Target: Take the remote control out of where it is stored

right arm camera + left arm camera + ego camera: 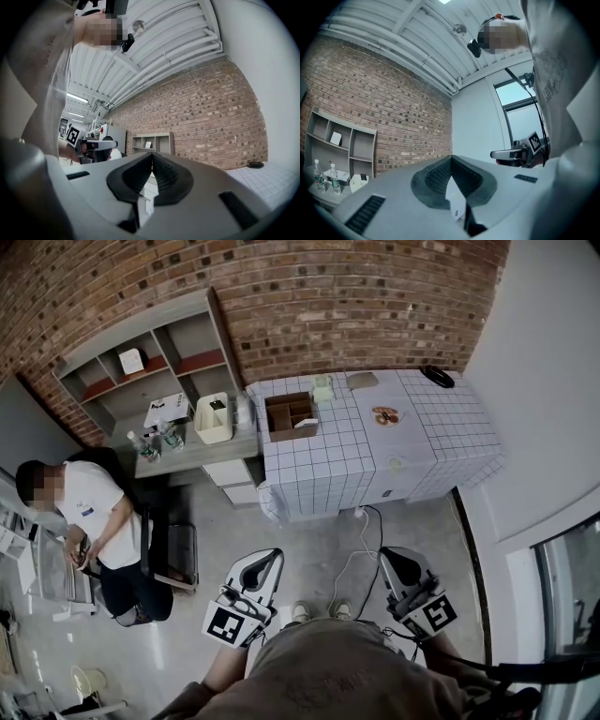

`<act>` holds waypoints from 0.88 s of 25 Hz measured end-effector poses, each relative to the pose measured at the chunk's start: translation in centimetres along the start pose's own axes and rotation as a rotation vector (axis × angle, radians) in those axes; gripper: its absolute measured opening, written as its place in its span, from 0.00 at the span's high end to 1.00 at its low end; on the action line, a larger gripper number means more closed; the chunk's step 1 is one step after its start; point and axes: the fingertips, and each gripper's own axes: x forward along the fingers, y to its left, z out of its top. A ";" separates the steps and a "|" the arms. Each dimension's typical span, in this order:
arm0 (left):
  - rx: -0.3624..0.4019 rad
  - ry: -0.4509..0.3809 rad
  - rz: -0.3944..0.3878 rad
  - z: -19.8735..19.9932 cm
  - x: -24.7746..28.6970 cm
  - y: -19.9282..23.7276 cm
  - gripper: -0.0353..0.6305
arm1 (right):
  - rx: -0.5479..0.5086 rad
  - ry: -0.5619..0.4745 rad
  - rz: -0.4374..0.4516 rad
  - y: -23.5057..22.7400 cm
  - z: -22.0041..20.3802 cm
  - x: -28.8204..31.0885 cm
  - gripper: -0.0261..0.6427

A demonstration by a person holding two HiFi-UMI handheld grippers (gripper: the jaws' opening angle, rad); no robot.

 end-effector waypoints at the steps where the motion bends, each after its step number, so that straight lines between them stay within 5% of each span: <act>1: -0.004 -0.002 0.001 0.1 0.1 0.0 0.94 | -0.006 0.001 -0.003 -0.1 0.0 0.0 0.94; 22: -0.016 0.021 0.064 -0.6 0.2 0.6 0.94 | -0.024 -0.008 0.017 -1.7 -0.4 0.8 0.94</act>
